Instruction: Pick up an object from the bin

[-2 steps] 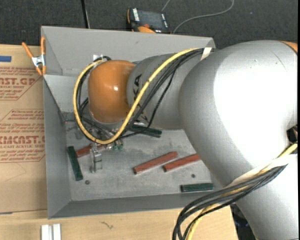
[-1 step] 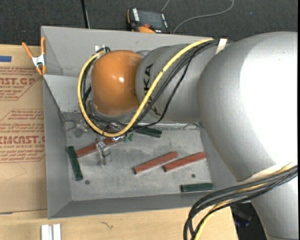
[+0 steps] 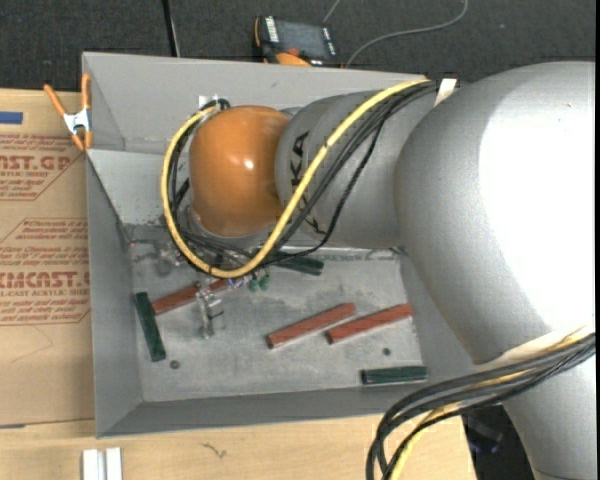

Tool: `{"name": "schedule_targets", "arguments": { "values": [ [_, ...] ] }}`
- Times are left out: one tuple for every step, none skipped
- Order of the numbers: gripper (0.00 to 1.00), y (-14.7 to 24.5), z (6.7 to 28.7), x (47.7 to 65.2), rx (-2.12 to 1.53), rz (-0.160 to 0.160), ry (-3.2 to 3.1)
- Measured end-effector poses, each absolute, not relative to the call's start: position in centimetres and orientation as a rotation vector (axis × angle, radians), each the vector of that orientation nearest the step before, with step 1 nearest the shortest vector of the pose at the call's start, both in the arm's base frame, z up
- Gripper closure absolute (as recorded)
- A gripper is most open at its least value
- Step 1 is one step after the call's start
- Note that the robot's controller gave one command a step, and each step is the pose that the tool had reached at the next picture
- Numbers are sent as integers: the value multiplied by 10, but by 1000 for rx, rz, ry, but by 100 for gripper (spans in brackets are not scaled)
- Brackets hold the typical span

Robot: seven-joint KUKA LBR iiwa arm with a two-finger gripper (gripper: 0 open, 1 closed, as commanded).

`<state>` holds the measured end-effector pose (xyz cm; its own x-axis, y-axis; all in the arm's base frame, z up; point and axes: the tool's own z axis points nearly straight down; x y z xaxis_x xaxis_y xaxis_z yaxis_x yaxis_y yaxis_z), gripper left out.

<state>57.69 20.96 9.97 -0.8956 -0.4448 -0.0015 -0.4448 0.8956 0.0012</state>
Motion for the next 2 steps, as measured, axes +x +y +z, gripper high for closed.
{"name": "schedule_targets", "arguments": {
  "values": [
    [0, 199, 68, 569, -680, 2, 3069],
    [0, 200, 68, 569, -680, 3, 3066]
  ]
}}
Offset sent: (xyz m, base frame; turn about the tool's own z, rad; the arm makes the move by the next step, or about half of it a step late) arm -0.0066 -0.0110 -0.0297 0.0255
